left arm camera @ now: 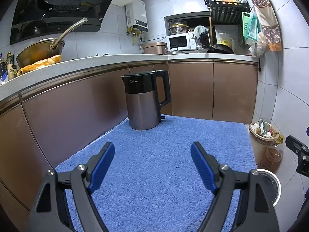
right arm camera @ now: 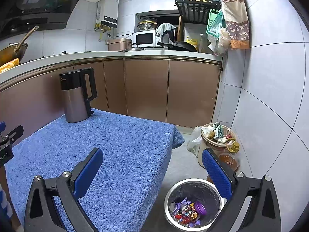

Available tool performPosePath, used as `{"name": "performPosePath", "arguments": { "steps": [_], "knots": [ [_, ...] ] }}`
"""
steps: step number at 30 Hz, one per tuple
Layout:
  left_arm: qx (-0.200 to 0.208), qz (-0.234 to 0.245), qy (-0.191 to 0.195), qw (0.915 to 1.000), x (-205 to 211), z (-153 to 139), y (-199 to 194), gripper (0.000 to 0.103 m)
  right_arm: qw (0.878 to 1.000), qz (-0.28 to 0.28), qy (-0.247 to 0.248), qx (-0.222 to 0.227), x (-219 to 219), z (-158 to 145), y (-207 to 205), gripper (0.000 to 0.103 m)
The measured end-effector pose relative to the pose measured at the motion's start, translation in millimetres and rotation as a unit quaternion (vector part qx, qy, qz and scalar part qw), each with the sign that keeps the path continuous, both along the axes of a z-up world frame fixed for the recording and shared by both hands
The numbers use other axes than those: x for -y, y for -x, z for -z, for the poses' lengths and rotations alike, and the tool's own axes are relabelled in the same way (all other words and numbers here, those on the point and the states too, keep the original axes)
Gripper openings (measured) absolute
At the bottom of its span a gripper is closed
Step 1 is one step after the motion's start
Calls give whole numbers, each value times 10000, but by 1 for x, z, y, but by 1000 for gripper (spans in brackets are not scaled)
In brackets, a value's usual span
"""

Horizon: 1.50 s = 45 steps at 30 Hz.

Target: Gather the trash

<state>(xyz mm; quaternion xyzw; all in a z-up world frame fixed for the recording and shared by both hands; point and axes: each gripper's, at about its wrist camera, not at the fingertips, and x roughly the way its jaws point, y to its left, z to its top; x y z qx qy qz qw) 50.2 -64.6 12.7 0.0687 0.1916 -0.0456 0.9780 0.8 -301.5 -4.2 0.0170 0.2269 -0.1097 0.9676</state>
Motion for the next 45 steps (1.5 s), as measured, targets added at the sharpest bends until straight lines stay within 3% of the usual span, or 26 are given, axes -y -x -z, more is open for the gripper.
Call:
{"name": "performPosePath", "arguments": {
  "steps": [45],
  "knots": [
    [-26, 350, -14, 9994, 16, -1, 9, 80, 9997, 240, -72, 8, -1, 5, 10, 103]
  ]
}}
